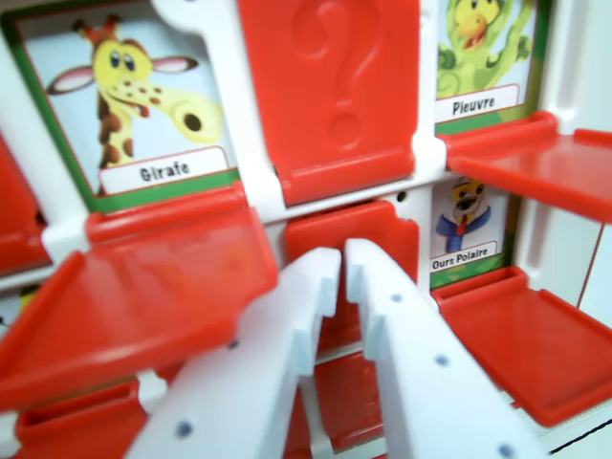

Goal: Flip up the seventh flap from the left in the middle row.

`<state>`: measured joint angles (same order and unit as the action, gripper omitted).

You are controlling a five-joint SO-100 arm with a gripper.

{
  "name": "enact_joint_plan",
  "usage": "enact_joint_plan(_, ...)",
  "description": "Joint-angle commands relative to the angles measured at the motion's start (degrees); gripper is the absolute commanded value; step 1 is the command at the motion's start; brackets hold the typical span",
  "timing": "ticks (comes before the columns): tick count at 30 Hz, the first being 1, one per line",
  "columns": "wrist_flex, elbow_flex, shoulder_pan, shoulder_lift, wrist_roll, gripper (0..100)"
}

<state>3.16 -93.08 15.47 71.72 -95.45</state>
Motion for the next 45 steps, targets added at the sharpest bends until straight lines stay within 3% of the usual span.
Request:
enact_joint_plan(1,0.2,4.8,-0.2,7.3,0.2,0)
enact_joint_plan(10,2.2,4.8,-0.3,9.1,0.4,0)
enact_joint_plan(19,17.0,5.5,-1.6,21.2,1.9,0)
enact_joint_plan(26,39.2,10.3,-5.8,32.8,5.4,0)
enact_joint_plan(37,51.9,8.0,-14.1,50.0,4.0,0)
enact_joint_plan(45,56.9,11.1,-16.3,53.4,3.9,0)
